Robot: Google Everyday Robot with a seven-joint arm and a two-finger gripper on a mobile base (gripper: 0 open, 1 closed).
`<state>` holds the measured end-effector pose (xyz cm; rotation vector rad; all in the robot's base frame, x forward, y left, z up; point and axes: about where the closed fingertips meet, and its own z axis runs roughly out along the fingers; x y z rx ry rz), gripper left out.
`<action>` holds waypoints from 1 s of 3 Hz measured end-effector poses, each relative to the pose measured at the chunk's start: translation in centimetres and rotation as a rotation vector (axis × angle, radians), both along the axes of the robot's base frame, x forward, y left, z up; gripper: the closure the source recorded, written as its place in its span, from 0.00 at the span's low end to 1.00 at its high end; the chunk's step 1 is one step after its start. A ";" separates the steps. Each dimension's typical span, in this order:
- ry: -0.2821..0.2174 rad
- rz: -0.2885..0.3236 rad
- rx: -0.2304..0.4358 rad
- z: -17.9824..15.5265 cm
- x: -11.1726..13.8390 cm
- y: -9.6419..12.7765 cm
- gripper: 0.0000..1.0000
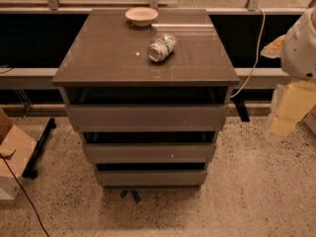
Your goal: Open bottom drawer
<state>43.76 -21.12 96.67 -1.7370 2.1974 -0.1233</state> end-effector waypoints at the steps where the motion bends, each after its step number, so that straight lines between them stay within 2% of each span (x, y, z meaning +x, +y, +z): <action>1: -0.047 0.037 0.015 -3.3 0.0 1.5 0.00; 2: -0.060 0.061 0.066 -7.3 0.9 2.9 0.00; 3: -0.039 0.043 0.138 -12.0 2.6 3.8 0.00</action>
Offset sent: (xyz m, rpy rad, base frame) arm 0.0225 0.0451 -0.1254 0.1351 -0.0689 0.0889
